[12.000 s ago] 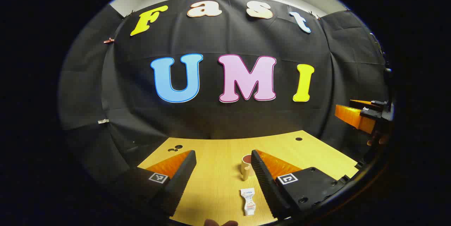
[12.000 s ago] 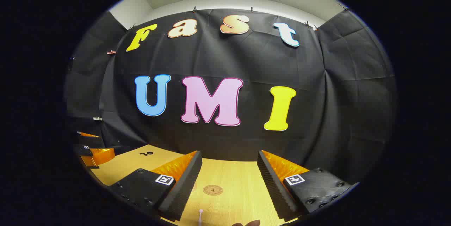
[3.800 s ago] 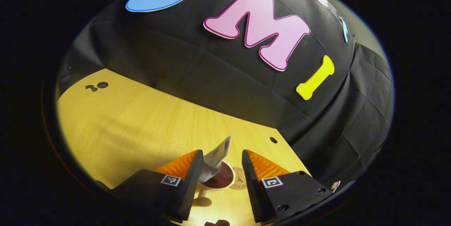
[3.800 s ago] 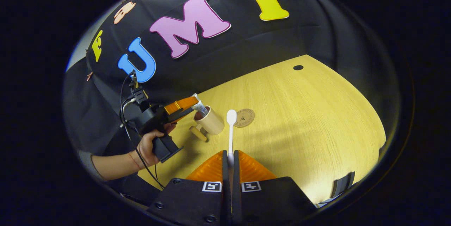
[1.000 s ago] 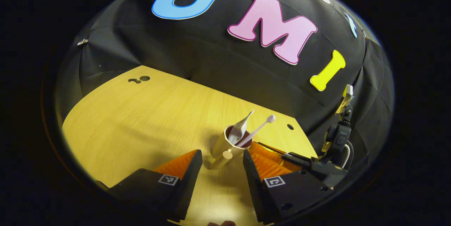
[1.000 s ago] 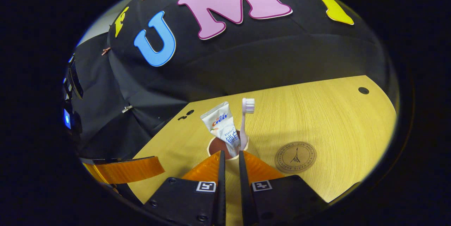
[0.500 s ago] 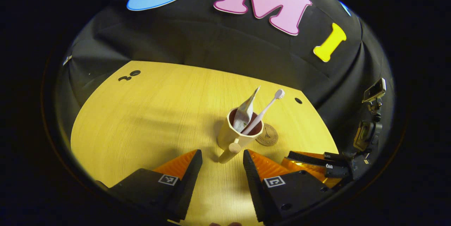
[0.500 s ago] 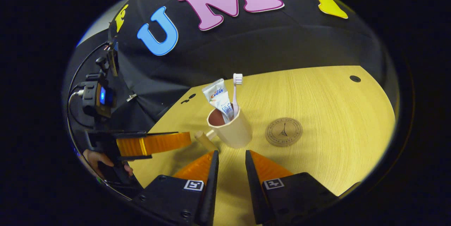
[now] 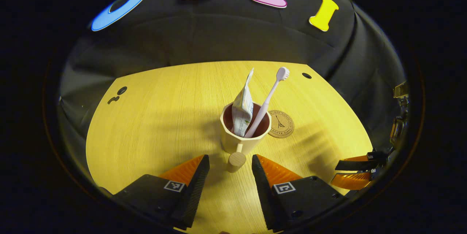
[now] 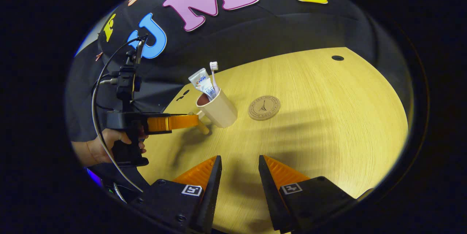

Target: Put the toothbrush and toothpaste on the desktop into the cup, then pick up the cup and place it on the coaster on the desktop.

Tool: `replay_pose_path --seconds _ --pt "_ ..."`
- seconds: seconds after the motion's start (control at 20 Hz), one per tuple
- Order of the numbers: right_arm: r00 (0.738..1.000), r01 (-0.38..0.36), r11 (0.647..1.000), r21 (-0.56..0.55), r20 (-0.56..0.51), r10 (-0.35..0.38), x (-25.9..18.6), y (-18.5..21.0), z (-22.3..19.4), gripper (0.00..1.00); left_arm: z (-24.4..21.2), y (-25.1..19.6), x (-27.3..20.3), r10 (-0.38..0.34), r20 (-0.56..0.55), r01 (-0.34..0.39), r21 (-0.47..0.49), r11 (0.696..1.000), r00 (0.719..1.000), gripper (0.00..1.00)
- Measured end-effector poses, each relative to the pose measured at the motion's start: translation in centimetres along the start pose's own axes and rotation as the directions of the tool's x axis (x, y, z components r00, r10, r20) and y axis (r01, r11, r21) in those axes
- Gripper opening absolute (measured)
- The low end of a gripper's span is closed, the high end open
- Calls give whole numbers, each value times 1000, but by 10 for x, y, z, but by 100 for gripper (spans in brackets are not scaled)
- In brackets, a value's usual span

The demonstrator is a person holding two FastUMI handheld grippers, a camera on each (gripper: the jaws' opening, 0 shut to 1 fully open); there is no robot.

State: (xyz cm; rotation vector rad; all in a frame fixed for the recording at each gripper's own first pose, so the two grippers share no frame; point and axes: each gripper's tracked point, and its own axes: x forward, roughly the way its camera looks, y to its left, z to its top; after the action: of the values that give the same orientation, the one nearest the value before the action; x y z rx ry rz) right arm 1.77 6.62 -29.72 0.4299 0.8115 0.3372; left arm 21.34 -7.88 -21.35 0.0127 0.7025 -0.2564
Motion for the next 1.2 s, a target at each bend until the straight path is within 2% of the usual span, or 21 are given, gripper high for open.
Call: replay_pose_path --seconds 0.15,0.2,0.25,0.45,0.55,0.6,0.65,0.8,1.05,1.2 --pt "1000 30 999 14 7 -30 -13 -15 -1 63 3 -7 13 -6 -36 7 43 999 999 73" --pt "999 39 999 25 14 -40 -17 -19 1 63 3 -6 11 -8 -44 11 58 998 999 80" --pt "999 50 998 33 21 -50 -20 -25 1 63 4 -9 15 -10 -54 14 71 997 998 72" --pt "995 87 994 59 37 -89 -34 -43 -2 63 2 -9 32 10 -106 -2 77 997 994 69" --pt "994 100 993 65 46 -103 -39 -48 -2 63 2 -14 34 -3 -115 11 66 998 993 62" --pt "993 104 992 67 47 -107 -40 -50 -2 63 2 -13 34 5 -123 4 75 997 992 54" --pt "993 107 992 70 47 -110 -41 -52 -3 63 1 -11 33 20 -130 -8 90 996 991 51" --pt "993 107 991 74 35 -110 -45 -55 -9 63 -2 -9 33 43 -151 -27 106 994 988 28" --pt "994 102 993 60 29 -103 -49 -55 -12 63 -3 -9 31 33 -130 -25 63 998 991 20" --pt "994 102 993 67 30 -105 -52 -57 -13 63 -6 -7 28 48 -121 -38 79 996 992 18"
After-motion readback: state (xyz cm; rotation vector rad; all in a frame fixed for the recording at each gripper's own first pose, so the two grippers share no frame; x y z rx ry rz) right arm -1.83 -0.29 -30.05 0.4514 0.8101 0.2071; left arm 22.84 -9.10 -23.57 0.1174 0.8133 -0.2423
